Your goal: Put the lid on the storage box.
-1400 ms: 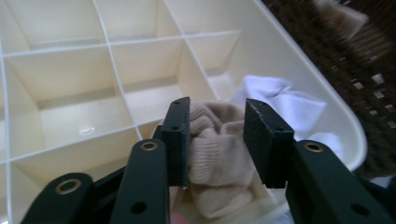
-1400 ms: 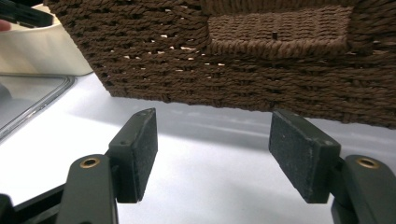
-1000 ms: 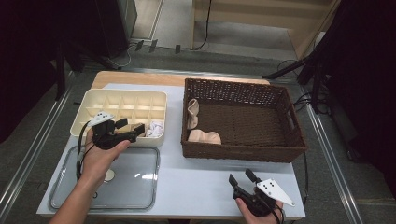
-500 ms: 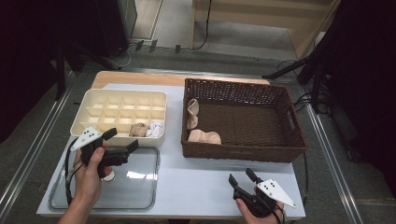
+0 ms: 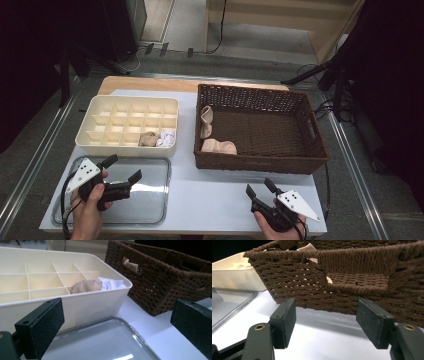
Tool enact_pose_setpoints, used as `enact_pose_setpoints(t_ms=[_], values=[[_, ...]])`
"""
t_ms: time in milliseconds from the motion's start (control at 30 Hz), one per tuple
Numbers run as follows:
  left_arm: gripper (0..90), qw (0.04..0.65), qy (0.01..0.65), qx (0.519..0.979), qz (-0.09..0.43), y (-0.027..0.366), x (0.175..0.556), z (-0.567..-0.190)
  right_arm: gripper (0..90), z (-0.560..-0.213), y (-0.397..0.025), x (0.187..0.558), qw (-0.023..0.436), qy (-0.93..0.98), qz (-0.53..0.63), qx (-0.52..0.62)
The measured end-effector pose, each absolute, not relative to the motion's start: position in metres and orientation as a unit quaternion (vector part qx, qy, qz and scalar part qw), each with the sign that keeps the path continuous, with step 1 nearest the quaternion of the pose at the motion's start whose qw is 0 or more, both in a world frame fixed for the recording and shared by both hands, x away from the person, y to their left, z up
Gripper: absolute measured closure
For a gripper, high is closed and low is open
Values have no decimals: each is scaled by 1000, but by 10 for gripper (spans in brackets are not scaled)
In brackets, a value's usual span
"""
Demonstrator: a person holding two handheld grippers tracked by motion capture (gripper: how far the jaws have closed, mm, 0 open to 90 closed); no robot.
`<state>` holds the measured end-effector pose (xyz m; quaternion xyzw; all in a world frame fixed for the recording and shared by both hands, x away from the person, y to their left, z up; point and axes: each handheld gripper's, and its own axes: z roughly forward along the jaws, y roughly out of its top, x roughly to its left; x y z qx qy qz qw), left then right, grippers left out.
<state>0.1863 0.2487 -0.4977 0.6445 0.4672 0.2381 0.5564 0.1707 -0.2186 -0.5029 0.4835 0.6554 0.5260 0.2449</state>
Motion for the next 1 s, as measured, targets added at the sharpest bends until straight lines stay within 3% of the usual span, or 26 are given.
enact_pose_setpoints(t_ms=[1000], values=[[0,526,491,652,240,264,176,-526,327,-457,-213,188,258,660,529,467]])
